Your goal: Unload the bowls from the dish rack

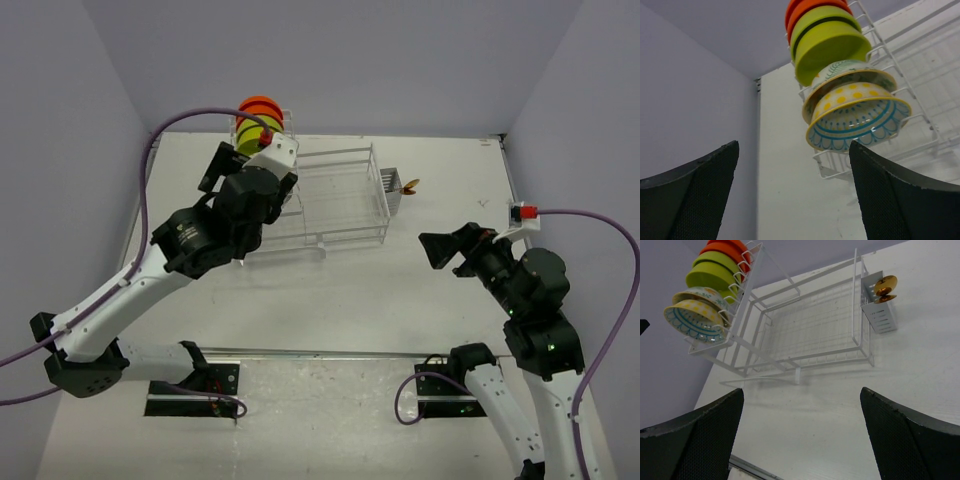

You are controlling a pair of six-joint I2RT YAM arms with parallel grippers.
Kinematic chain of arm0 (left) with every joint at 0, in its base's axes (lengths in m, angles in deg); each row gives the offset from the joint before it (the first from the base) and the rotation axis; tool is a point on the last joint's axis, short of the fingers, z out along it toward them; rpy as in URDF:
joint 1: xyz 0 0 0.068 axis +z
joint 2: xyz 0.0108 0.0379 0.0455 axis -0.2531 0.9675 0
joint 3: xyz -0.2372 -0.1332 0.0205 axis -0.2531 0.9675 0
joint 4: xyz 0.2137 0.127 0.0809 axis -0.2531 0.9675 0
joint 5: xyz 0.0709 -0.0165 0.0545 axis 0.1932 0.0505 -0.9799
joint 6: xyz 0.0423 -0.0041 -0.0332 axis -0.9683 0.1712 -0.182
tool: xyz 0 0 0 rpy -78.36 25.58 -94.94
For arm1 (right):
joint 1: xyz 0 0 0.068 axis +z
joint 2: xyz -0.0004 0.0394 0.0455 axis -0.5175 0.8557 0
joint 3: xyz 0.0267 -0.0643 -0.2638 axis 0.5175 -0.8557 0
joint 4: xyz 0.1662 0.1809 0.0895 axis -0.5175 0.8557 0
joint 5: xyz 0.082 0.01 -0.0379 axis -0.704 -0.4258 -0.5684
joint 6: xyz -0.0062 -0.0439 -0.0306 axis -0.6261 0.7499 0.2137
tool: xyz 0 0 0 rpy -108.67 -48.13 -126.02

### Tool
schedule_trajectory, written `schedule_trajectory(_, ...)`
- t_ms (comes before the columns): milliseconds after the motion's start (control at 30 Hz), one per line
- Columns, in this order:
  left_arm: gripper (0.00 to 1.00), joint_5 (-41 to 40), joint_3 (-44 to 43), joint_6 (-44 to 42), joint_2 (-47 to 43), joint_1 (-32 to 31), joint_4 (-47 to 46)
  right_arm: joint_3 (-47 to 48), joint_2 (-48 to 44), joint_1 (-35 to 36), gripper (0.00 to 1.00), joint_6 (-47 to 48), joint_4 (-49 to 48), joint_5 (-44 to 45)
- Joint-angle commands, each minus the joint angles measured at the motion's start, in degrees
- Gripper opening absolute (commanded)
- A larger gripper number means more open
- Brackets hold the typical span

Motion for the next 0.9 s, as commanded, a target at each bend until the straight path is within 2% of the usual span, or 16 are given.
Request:
schedule_trajectory(0, 0.89, -10.74, 1.85, -6.28, 3.03, -0.97, -0.54, 0.64, -0.02, -0.28, 0.99, 1.38, -0.71, -0.84)
schedule_trajectory(133, 0.79, -10.49, 1.95, -5.76, 5.06, -1.42, -0.37, 1.0, -0.28, -0.28, 0.99, 2.0, -0.01, -0.49)
schedule_trajectory(300, 0.77, -8.73, 1.51, -6.37, 7.26, -1.33, -0.72, 1.0, -0.72, -0.28, 0.99, 2.08, 0.08, -0.49)
schedule_trajectory(333, 0.73, -8.99, 1.42, -6.55, 7.61, -1.33, -1.16, 1.0, -0.89, -0.28, 0.99, 2.08, 0.08, -0.58)
schedule_trajectory(433, 0.65, -10.05, 2.91, -9.53, 8.32, -1.15, -4.83, 0.91, -1.16, -0.28, 0.99, 2.08, 0.08, -0.58)
schedule_trajectory(633, 0.56, -9.26, 3.62, -14.1, 10.16, 0.34, -10.29, 0.91, -1.33, -0.28, 0.99, 2.44, 0.17, -0.49)
schedule_trajectory(867, 0.51, -7.15, 5.02, -19.63, 12.54, 3.32, -17.15, 0.73, -1.16, -0.28, 0.99, 2.87, 0.08, -0.14)
